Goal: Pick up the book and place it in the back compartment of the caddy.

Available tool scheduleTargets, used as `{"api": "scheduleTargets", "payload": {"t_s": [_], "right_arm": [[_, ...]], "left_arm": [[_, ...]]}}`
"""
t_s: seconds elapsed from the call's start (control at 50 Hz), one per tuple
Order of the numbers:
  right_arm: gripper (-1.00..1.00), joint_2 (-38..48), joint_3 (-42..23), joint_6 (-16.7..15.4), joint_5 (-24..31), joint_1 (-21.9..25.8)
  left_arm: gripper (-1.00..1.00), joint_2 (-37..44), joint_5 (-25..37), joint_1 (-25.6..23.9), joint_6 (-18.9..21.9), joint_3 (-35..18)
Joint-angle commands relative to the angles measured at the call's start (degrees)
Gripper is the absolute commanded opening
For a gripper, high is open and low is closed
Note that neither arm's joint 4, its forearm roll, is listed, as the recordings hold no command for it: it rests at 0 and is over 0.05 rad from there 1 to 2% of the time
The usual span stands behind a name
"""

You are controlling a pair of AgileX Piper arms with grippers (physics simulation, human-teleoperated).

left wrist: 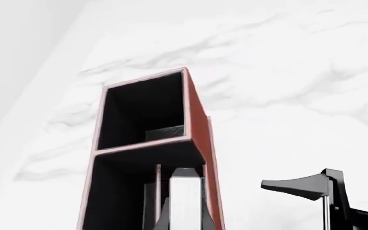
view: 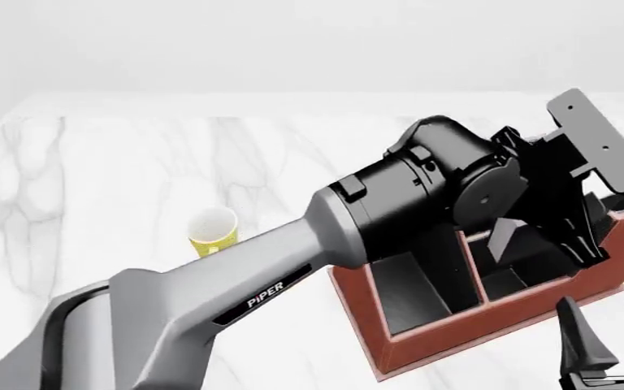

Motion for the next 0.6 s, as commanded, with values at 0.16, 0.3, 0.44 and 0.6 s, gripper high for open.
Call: {"api": "scheduleTargets", "payload": {"t_s": [0.16, 0.3, 0.44, 0.6], "right_arm": [[1.00, 0.10, 0.00, 0.19, -0.08, 0.05], [1.00, 0.03, 0.00, 0.37, -0.04, 0.14], [1.00, 0.05, 0.01, 0.46, -0.01, 0.11], [1.00, -0.63, 0.02, 0.61, 0.76, 0.12]], "left_arm": [[-1.00, 0.73, -5.01, -0.31, -0.29, 3.68], [-1.00, 1.56, -6.14, 0.31, -0.39, 4.39], [-1.00, 2.45, -7.26, 0.97, -1.29, 4.89], [-1.00, 3.15, -8.83, 1.52, -2.51, 5.76]]}}
